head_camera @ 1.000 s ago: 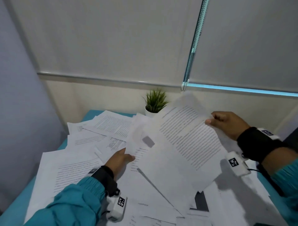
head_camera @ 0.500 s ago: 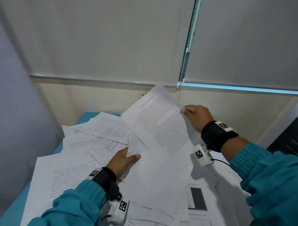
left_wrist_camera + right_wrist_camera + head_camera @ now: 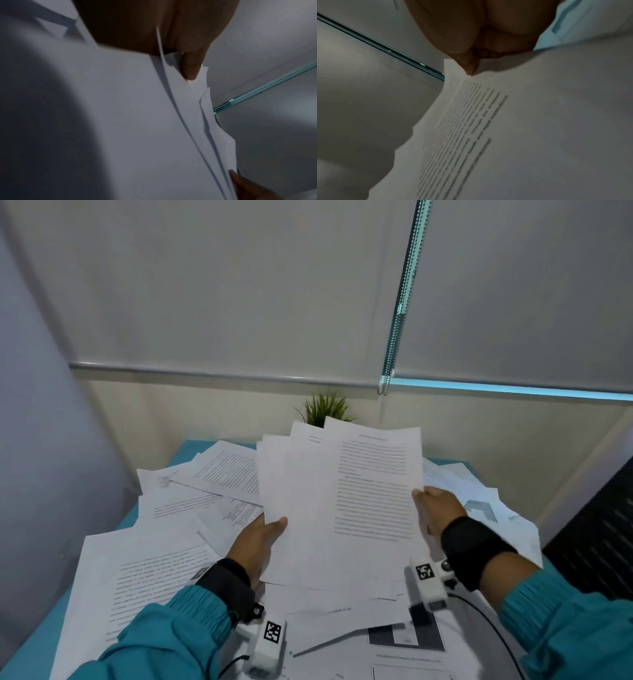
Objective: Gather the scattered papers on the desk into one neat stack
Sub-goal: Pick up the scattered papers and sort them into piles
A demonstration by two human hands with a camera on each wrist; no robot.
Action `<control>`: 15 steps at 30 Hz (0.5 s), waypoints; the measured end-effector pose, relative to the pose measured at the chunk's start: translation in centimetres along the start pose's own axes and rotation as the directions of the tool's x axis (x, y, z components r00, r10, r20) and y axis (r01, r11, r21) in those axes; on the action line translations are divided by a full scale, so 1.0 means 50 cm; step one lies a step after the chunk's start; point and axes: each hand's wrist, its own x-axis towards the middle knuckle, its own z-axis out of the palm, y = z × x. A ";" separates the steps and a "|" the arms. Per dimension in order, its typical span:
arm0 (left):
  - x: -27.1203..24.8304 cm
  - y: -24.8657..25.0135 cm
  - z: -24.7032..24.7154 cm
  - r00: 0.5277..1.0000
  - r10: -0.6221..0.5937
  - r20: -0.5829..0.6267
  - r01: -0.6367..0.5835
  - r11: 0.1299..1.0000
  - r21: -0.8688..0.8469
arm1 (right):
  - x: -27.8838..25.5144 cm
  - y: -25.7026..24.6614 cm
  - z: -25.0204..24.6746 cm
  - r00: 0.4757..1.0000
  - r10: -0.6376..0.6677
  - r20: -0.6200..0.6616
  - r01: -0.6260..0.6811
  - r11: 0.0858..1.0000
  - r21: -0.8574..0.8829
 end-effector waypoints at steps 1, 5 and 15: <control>-0.002 -0.001 0.005 1.000 -0.010 0.013 0.010 0.999 -0.030 | -0.005 0.000 0.014 0.999 0.022 0.026 -0.022 1.000 -0.002; -0.008 0.002 0.013 0.998 -0.029 0.051 0.035 0.992 -0.119 | -0.021 -0.008 0.064 0.992 0.062 0.110 -0.078 0.986 0.150; -0.004 0.001 0.004 0.991 0.048 0.128 -0.072 0.980 0.188 | -0.070 -0.059 0.059 0.961 -0.144 0.234 0.081 0.962 0.261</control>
